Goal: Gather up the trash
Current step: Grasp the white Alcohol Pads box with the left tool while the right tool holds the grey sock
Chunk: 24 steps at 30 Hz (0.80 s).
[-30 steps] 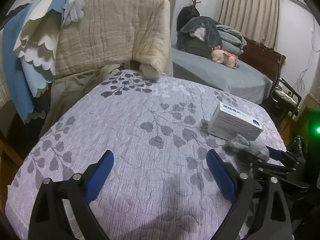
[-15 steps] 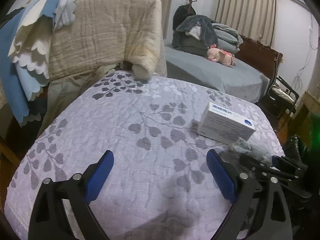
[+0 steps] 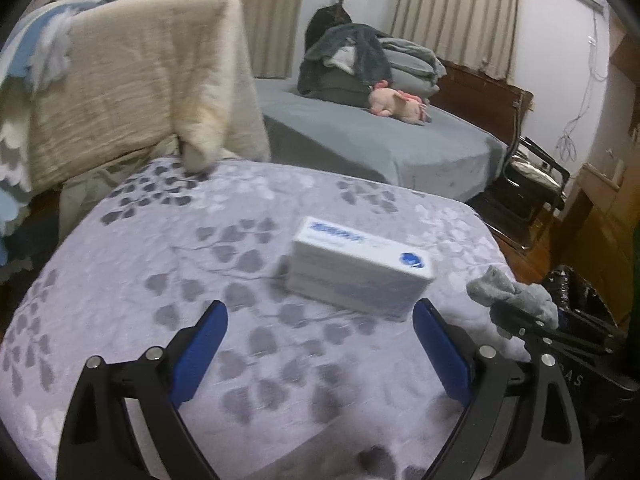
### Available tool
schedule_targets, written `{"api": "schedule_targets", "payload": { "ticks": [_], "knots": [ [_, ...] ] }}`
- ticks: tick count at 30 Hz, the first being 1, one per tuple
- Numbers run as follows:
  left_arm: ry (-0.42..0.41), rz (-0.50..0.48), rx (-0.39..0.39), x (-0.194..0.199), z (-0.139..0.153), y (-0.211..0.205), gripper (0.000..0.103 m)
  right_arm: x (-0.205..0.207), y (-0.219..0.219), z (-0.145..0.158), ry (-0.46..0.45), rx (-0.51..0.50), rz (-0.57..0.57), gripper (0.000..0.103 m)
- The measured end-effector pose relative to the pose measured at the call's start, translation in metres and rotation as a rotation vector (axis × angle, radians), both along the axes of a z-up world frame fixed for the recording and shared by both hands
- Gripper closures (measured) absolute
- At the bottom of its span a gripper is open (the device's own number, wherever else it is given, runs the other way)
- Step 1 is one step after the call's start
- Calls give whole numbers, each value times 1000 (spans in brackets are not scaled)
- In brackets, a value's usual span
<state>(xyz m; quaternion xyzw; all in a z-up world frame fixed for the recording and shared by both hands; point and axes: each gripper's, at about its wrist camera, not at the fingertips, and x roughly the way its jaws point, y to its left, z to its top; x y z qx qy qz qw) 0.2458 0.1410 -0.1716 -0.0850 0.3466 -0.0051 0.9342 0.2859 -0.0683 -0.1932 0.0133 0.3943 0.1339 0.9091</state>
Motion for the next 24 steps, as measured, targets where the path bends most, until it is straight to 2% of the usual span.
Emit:
{"api": "schedule_targets", "payload": {
  "ticks": [6,13,24],
  "knots": [
    [15,-37,1,23,-8,-28,11,11,-9,-2,-3,6,-18,61],
    [52,-29,3,45,-21,-41,11,17,-12,-7,9,14,-18,61],
    [83,32,10,45,-26,-19,11,20,-2,-11,19,9,-5,61]
  ]
}}
